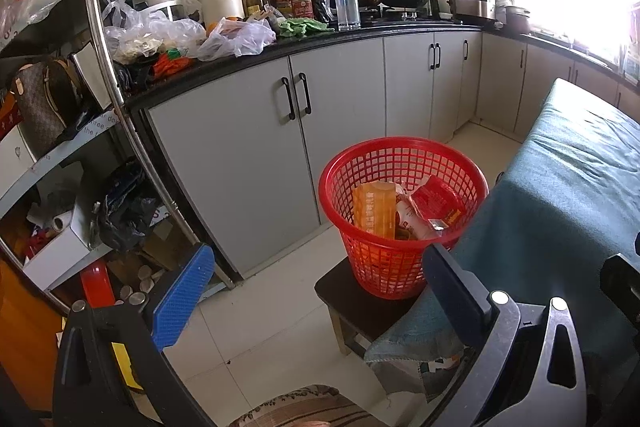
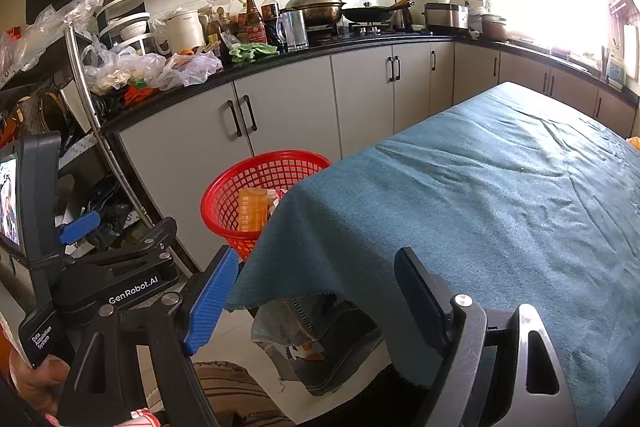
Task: Collect trash
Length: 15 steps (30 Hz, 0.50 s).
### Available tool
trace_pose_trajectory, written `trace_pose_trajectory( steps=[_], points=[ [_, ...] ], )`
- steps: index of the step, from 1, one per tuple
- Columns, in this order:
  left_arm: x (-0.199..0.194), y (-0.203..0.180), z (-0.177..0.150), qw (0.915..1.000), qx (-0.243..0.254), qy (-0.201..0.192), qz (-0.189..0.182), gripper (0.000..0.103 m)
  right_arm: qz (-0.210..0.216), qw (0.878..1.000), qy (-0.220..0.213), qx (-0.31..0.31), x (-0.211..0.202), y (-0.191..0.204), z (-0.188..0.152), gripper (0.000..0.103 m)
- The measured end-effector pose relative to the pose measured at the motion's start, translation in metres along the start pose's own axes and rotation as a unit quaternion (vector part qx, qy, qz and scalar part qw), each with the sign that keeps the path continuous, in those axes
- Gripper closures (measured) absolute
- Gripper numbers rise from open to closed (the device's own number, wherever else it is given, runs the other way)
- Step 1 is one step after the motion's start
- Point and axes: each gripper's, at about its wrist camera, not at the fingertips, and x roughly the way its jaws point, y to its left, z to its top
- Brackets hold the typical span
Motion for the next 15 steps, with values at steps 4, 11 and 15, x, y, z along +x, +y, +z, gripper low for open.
trace_pose_trajectory(
  steps=[4,11,15],
  points=[
    [0.001,0.000,0.001,1.0000,-0.001,0.002,-0.001,0.000,0.002,1.000,0.000,0.003,0.000,0.000,0.000,0.019],
    [0.002,0.002,0.004,1.0000,-0.002,-0.003,-0.002,0.000,0.001,1.000,0.004,0.003,0.001,0.001,0.001,0.018],
    [0.003,0.002,0.012,1.0000,0.002,-0.008,0.001,0.000,0.001,1.000,0.006,0.004,0.000,0.001,0.002,0.018]
  ],
)
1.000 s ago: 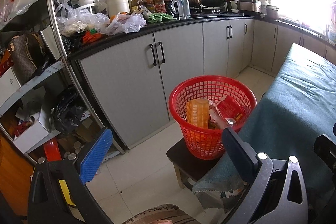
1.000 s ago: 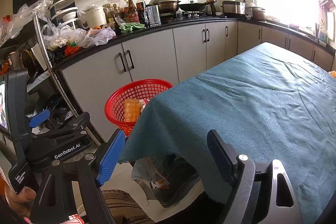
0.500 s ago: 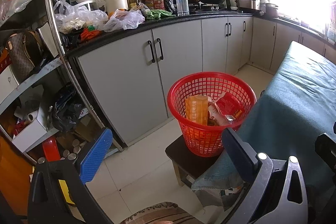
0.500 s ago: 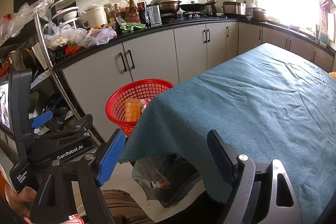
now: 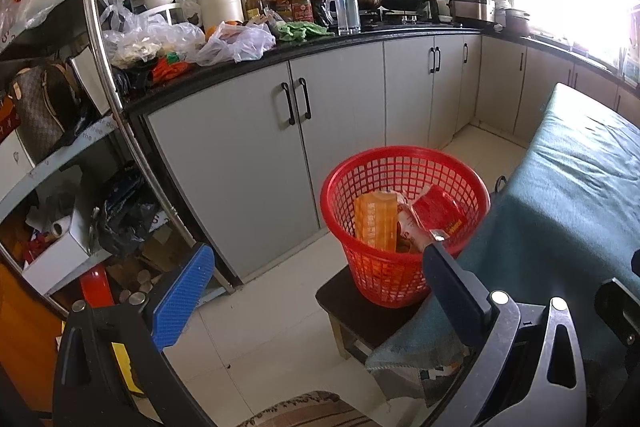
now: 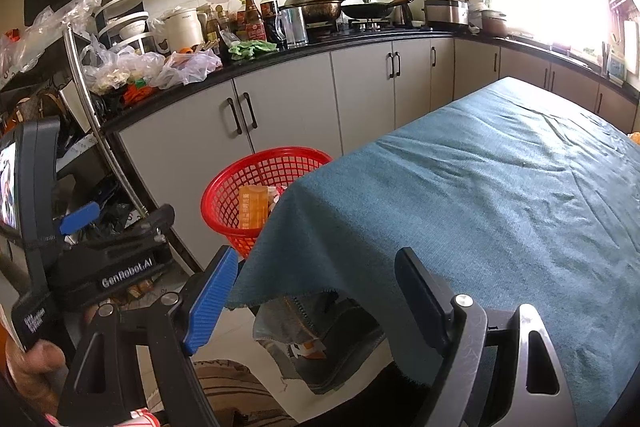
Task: Collect trash
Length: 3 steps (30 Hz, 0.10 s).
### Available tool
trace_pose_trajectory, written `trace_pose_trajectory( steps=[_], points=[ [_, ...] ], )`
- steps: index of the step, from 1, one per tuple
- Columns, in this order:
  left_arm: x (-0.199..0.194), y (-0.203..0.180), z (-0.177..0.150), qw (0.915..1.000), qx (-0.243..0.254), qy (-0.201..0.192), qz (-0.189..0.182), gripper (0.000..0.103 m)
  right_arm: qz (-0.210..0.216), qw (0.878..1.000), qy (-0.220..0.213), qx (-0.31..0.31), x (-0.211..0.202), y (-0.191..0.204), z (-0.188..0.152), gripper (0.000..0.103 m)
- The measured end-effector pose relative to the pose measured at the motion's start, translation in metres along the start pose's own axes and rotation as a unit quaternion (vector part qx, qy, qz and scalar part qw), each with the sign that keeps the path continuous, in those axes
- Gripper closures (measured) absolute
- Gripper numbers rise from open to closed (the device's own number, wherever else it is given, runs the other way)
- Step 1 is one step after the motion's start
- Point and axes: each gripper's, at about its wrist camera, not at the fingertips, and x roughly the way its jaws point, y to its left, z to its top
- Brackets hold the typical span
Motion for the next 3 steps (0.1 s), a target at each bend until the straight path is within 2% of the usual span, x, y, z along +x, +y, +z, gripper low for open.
trace_pose_trajectory(
  steps=[3],
  points=[
    [-0.0041,-0.0014,0.0069,1.0000,0.003,-0.007,0.002,0.000,0.000,1.000,-0.005,0.004,-0.0034,-0.0029,0.0007,0.018]
  ],
)
